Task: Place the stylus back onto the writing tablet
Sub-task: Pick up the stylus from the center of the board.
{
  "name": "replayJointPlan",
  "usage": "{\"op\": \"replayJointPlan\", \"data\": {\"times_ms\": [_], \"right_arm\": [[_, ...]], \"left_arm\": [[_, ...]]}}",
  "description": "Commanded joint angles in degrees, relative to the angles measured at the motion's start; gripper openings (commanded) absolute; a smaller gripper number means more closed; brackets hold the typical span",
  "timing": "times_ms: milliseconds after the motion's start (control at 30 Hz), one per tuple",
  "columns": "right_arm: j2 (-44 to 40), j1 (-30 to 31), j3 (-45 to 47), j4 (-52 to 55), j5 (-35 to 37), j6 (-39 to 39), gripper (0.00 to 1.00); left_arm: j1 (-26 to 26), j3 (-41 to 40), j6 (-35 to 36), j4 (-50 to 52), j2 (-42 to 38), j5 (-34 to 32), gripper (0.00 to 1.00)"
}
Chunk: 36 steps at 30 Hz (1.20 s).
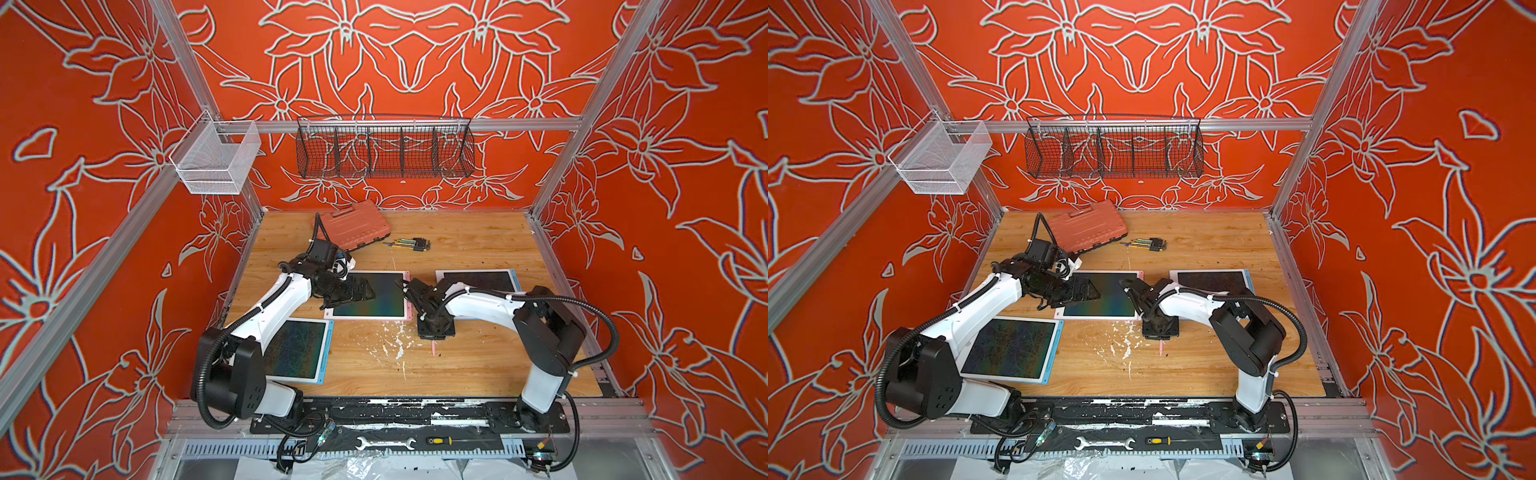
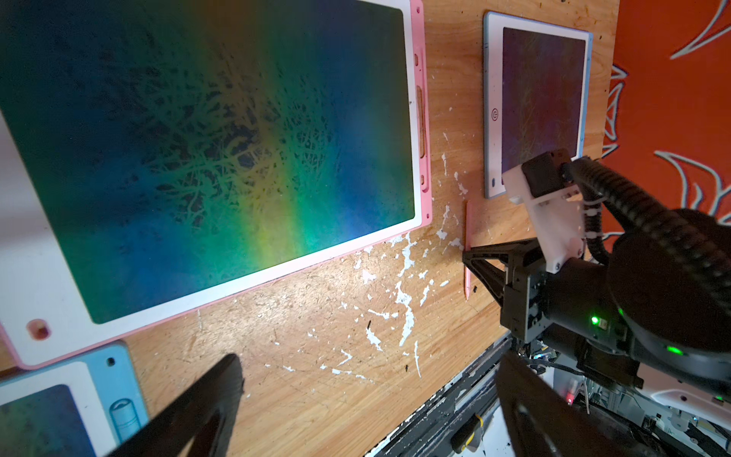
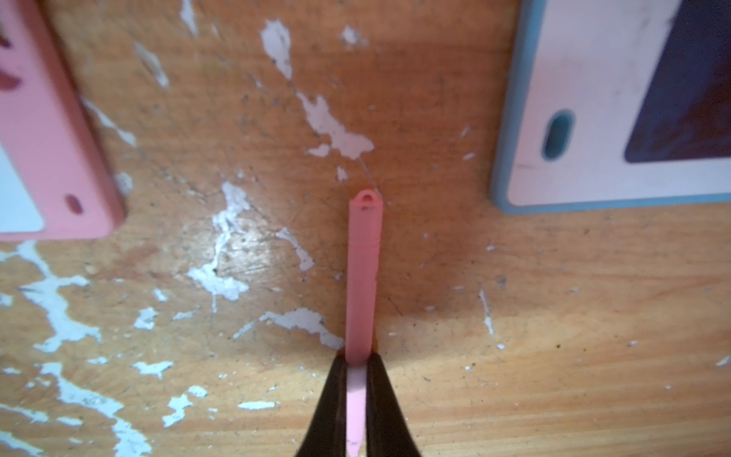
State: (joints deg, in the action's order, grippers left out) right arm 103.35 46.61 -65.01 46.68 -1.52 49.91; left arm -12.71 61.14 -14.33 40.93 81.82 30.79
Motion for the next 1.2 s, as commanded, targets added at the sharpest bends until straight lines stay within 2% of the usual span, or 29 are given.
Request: {"op": "replayJointPlan", "data": {"times_ms": [0,1167], "right_arm": [[1.06,0.69,1.34,-3.51,-0.49,1.44,0.11],[-2.35,1.01,2.66,-2.40,2.30,3.01,0.13]], "left_arm": [[-0.29,-0.67,0.44,-0.41,-1.21,0.42,0.98],[-0.23,-1.18,0.45,-0.86,-1.37,0.06,0.97]]}}
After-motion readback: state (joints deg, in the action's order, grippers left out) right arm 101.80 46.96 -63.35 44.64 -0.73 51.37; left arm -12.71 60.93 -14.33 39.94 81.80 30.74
